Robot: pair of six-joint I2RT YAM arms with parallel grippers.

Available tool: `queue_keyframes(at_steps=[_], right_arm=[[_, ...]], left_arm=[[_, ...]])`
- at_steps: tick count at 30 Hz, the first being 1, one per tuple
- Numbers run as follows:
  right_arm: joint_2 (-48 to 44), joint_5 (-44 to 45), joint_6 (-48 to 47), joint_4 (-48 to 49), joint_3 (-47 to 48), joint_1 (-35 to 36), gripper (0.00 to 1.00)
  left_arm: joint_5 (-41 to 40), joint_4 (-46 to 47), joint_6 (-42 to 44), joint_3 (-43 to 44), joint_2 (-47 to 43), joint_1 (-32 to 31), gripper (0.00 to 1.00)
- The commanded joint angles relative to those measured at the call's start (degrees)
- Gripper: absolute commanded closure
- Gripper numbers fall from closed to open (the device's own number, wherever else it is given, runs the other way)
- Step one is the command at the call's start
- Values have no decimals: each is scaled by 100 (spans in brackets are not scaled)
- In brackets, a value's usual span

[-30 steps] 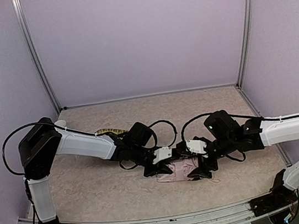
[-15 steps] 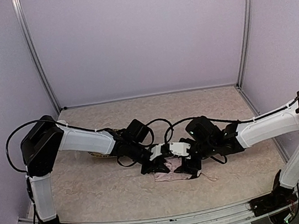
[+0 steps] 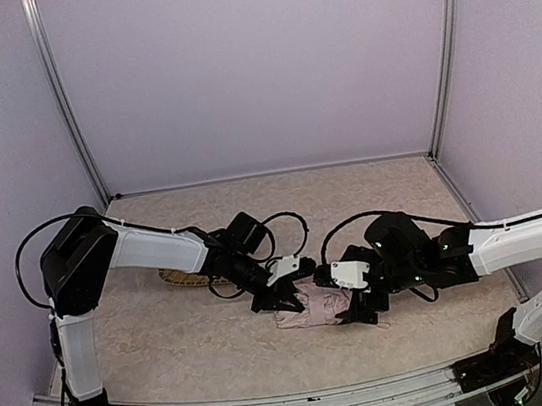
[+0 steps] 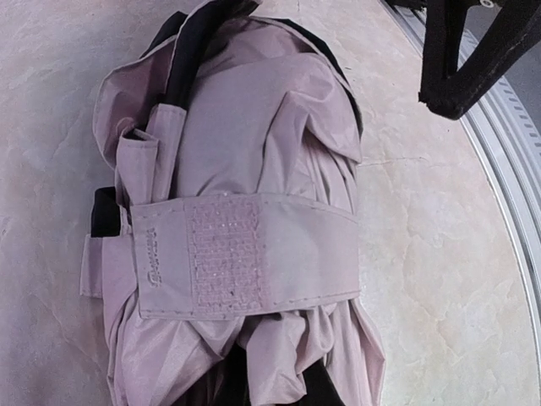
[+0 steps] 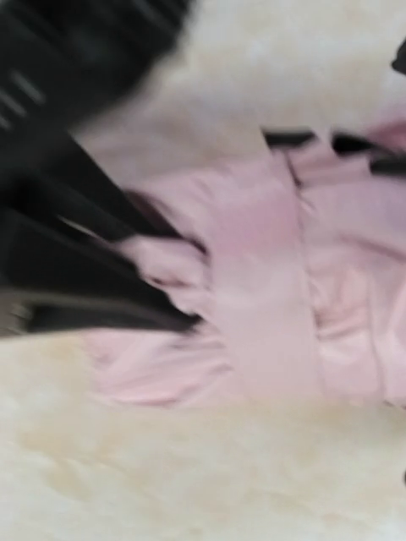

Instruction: Put away the umbrella

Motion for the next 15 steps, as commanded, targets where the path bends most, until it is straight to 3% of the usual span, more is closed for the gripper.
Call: queue_keyframes(at_steps=[1,8,13,15], right_arm=[[215,201,-69,468,-74,6,0],[1457,-158,-152,-198,291,13,0],[2237,-289,28,-652,606,5,21],[2324,-294,36,-611,656,6,30]], left_arm=[[-429,-1188,-65,-265,523,-42,91],[-400,-1252,-38,-232,536,-42,91],[-468,-1240,-14,-216,455,-33,88],[-709,-872,-260,-331,313,-34,78]])
